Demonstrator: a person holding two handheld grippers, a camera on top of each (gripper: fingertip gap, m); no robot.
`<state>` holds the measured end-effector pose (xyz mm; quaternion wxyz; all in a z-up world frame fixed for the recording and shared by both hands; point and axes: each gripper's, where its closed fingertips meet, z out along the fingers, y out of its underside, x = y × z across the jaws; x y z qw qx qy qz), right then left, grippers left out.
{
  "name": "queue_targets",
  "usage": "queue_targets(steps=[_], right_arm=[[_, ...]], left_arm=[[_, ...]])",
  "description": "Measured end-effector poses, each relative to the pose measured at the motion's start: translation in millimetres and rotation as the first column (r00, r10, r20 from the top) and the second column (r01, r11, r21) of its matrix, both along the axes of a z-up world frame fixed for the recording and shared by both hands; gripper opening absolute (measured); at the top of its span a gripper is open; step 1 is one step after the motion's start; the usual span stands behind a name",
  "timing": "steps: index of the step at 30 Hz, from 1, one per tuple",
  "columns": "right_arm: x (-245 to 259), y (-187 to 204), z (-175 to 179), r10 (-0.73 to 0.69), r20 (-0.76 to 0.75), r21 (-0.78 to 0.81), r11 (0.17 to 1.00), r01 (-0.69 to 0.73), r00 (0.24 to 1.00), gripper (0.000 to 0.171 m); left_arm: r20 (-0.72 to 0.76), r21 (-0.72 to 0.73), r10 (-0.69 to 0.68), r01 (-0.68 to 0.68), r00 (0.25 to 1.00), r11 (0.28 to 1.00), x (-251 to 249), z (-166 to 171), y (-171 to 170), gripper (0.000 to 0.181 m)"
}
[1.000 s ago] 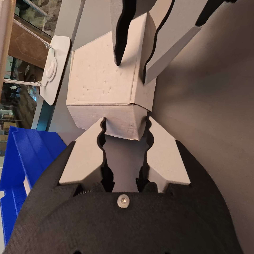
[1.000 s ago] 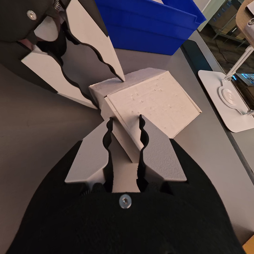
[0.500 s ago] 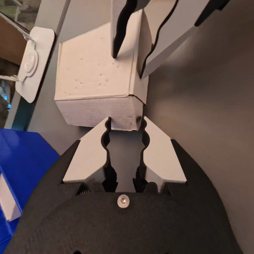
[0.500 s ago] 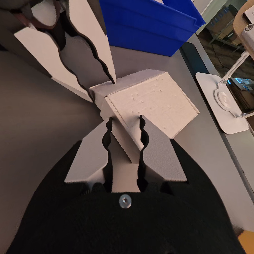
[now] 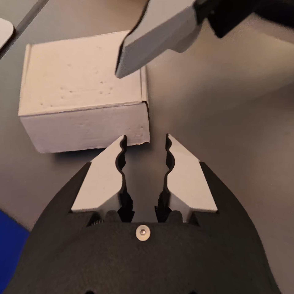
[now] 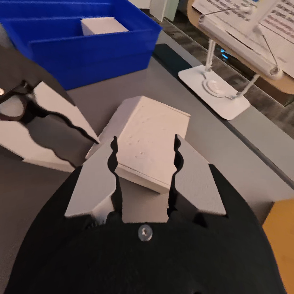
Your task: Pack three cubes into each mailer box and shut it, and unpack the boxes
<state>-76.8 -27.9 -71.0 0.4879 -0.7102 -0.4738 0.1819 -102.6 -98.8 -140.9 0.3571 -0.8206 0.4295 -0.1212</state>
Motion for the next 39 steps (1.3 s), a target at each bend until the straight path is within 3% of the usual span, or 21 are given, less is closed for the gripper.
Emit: queue_targets(steps=[1,6,10,15,19,23,30,33,35,39], right_arm=[[4,2,-1,-0.014,-0.001,-0.015,1.0,0.014,1.0,0.071],[8,4,-10,-0.016,0.008,-0.079,0.997,0.017,1.0,0.075],[18,9,-23,-0.039,0.108,-0.068,0.997,0.047,0.993,0.08],[36,12,-32,-0.106,0.159,-0.174,0.976,0.134,0.982,0.086],[55,18,-36,-0.175,0.19,-0.212,0.953,0.215,0.966,0.087],[66,9,-47,-0.17,0.213,-0.336,0.912,0.235,0.962,0.08],[82,20,-71,-0.245,0.316,-0.342,0.872,0.351,0.917,0.071],[93,46,-71,-0.382,0.288,-0.26,0.851,0.456,0.878,0.07],[101,62,-71,-0.468,0.255,-0.226,0.822,0.523,0.846,0.07],[105,75,-72,-0.535,0.192,-0.23,0.79,0.568,0.823,0.071]], left_arm=[[0.013,0.005,-0.01,0.01,1.0,1.0,7,0,-1,0.049],[0.042,0.071,-0.069,0.066,0.997,0.995,23,11,-6,0.055],[0.095,0.295,0.202,-0.221,0.975,0.93,-33,52,42,0.065],[0.288,0.137,0.315,-0.365,0.904,0.921,-46,59,71,0.103],[0.349,0.063,0.329,-0.373,0.877,0.926,-41,53,86,0.105],[0.289,-0.032,0.396,-0.405,0.871,0.914,-46,21,94,0.112],[0.375,-0.191,0.334,-0.28,0.865,0.941,-33,12,77,0.096],[0.326,-0.166,0.253,-0.208,0.911,0.964,-29,8,54,0.096],[0.28,-0.154,0.195,-0.156,0.94,0.976,-25,0,36,0.082],[0.235,-0.109,0.193,-0.171,0.953,0.979,-22,0,34,0.078]])
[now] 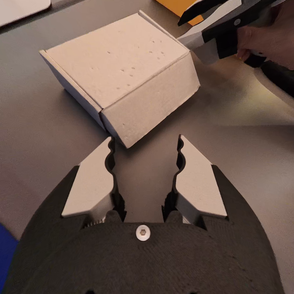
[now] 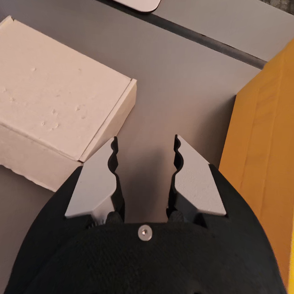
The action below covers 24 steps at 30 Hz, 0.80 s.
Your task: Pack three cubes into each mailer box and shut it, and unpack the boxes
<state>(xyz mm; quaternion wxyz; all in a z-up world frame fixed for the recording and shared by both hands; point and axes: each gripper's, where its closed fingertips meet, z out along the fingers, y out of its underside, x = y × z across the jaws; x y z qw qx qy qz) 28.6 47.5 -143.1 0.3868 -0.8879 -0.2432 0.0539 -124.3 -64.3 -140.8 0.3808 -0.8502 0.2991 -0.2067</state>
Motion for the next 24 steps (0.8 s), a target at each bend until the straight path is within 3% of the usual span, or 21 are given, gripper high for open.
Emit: queue_targets(steps=[4,6,10,11,14,19,24], right_arm=[[2,0,18,-0.001,-0.056,0.049,0.999,0.004,0.998,0.071],[-9,-5,36,0.06,-0.154,0.08,0.996,-0.048,0.986,0.074],[-51,-39,65,0.282,-0.476,0.094,0.958,-0.27,0.833,0.086],[-57,-46,64,0.311,-0.521,0.089,0.946,-0.311,0.795,0.097],[-64,-49,37,0.322,-0.517,0.029,0.933,-0.36,0.794,0.115],[-72,-53,19,0.401,-0.473,0.048,0.901,-0.431,0.785,0.116],[-64,-81,26,0.356,-0.567,0.014,0.905,-0.424,0.743,0.115]], left_arm=[[0.0,0.08,0.075,-0.075,0.997,0.994,-13,11,13,0.086],[0.022,0.13,0.14,-0.142,0.99,0.981,-20,18,25,0.087],[0.074,0.158,0.116,-0.127,0.99,0.979,-16,22,31,0.084],[0.092,0.156,0.096,-0.11,0.991,0.982,-12,22,32,0.084],[0.138,0.136,0.028,-0.047,0.99,0.99,0,22,34,0.086],[0.13,0.067,-0.033,0.024,0.991,0.997,10,10,26,0.096],[0.07,0.066,-0.116,0.111,0.991,0.992,15,7,-13,0.085]])
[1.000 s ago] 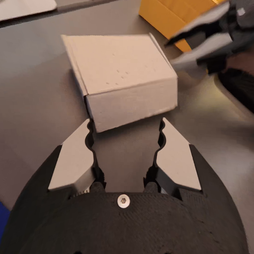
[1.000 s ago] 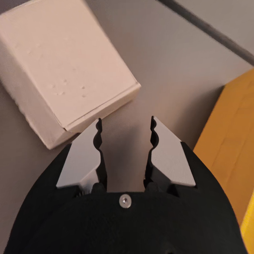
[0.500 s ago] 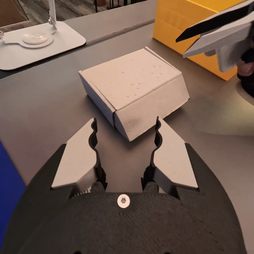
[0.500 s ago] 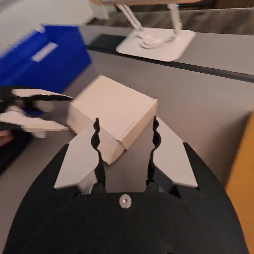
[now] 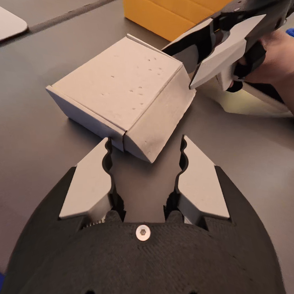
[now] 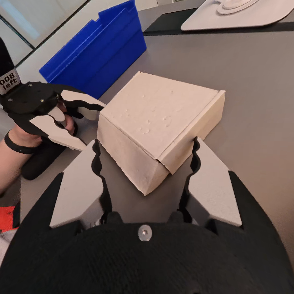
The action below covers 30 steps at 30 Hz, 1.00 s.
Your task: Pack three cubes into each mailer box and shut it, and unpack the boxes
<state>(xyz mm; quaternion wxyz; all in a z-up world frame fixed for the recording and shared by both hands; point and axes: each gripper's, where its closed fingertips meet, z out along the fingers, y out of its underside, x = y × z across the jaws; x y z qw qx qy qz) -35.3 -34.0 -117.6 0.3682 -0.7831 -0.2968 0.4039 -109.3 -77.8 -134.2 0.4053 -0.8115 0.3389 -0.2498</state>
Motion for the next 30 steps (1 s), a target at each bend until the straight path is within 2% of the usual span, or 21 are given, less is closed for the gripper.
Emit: queue_targets(steps=[4,9,11,15,19,20,22,25,30], right_arm=[[9,-39,-5,0.019,0.066,0.063,0.998,-0.023,0.998,0.116],[18,-92,-18,0.049,0.174,0.162,0.984,-0.078,0.983,0.113],[20,-114,-25,0.085,0.205,0.171,0.978,-0.121,0.975,0.112],[32,-135,-37,0.095,0.294,0.196,0.968,-0.158,0.951,0.106],[45,-127,-37,0.04,0.31,0.208,0.972,-0.11,0.95,0.106],[50,-122,-38,0.014,0.313,0.202,0.976,-0.081,0.95,0.106],[64,-108,-40,-0.059,0.346,0.212,0.977,-0.017,0.937,0.106],[93,-89,-46,-0.178,0.462,0.246,0.967,0.067,0.869,0.101],[85,-96,-43,-0.146,0.406,0.222,0.973,0.057,0.902,0.098]], left_arm=[[-0.04,-0.024,-0.002,0.001,0.999,1.0,13,-2,-33,0.105],[-0.233,0.042,-0.021,0.032,0.972,0.999,18,-14,-81,0.105],[-0.268,0.064,-0.001,0.019,0.963,0.998,17,-17,-101,0.098],[-0.077,0.029,-0.022,0.024,0.997,0.999,24,-2,-136,0.085],[0.099,0.11,-0.019,0.008,0.995,0.994,1,39,-119,0.089],[0.143,0.115,-0.076,0.059,0.987,0.992,0,48,-119,0.091],[0.191,0.115,-0.202,0.183,0.96,0.976,4,64,-116,0.107],[0.159,0.129,-0.247,0.228,0.956,0.965,6,73,-88,0.108],[-0.04,0.052,-0.409,0.411,0.912,0.91,25,47,-63,0.107]])
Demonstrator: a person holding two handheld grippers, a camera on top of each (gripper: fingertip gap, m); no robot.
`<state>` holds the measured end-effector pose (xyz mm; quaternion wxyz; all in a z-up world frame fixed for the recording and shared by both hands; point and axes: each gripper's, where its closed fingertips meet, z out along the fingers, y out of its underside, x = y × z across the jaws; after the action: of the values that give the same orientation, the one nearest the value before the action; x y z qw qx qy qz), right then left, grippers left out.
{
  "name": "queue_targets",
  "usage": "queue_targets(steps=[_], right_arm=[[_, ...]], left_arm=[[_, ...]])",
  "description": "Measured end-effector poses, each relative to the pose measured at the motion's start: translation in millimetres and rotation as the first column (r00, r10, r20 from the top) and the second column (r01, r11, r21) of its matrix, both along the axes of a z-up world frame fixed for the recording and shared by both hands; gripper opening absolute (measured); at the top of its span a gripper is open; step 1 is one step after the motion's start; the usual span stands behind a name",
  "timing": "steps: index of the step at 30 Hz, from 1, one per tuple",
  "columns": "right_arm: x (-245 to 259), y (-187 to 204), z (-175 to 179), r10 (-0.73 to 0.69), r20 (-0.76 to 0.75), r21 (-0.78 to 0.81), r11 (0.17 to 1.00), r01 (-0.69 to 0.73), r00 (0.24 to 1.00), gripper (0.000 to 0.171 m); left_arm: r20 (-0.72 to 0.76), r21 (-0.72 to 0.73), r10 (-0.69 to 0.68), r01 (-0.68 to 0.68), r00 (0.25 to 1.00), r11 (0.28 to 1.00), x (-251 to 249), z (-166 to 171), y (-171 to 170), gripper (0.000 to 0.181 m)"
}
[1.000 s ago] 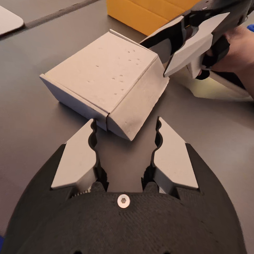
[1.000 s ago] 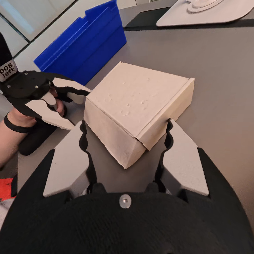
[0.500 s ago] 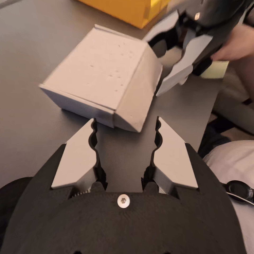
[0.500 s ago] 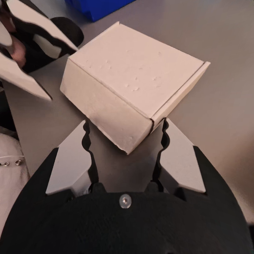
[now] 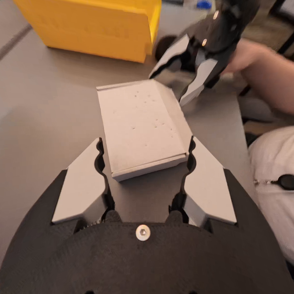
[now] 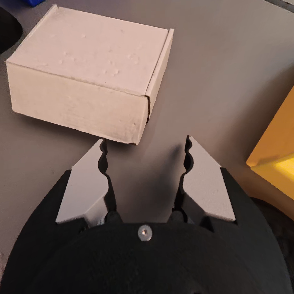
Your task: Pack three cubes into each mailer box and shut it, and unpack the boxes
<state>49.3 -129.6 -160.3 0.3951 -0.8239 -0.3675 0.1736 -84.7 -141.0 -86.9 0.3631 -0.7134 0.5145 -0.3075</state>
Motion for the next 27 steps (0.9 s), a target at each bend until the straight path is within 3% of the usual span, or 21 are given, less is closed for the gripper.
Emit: queue_targets(steps=[4,8,13,15,18,22,25,27], right_arm=[[-6,-10,3,0.001,-0.023,0.015,1.0,-0.001,1.0,0.099],[-10,-28,2,0.031,-0.06,-0.014,0.999,-0.032,0.998,0.099],[-8,-44,2,0.081,-0.065,-0.02,0.996,-0.083,0.995,0.101],[-7,-50,2,0.118,-0.07,-0.02,0.993,-0.12,0.99,0.102],[5,-51,2,0.146,-0.027,-0.007,0.989,-0.146,0.989,0.108],[8,-56,26,0.158,-0.115,-0.013,0.987,-0.161,0.981,0.109],[-2,-70,44,0.214,-0.192,0.006,0.976,-0.217,0.958,0.116],[-8,-77,43,0.214,-0.203,-0.012,0.975,-0.221,0.956,0.118]], left_arm=[[-0.227,-0.115,-0.044,0.017,0.973,0.993,2,-37,7,0.113],[-0.179,-0.212,-0.113,0.073,0.977,0.975,5,-38,-11,0.101],[-0.059,-0.287,-0.158,0.135,0.986,0.948,10,-31,-49,0.112],[-0.065,-0.263,-0.188,0.165,0.98,0.951,6,-33,-60,0.109],[-0.093,-0.254,-0.24,0.211,0.966,0.944,-7,-32,-68,0.081],[-0.275,-0.019,-0.111,0.11,0.955,0.994,-29,-27,-16,0.048],[-0.441,0.154,-0.078,0.161,0.894,0.975,-29,-29,11,0.047],[-0.563,0.134,-0.117,0.229,0.818,0.964,-28,-44,15,0.047]])
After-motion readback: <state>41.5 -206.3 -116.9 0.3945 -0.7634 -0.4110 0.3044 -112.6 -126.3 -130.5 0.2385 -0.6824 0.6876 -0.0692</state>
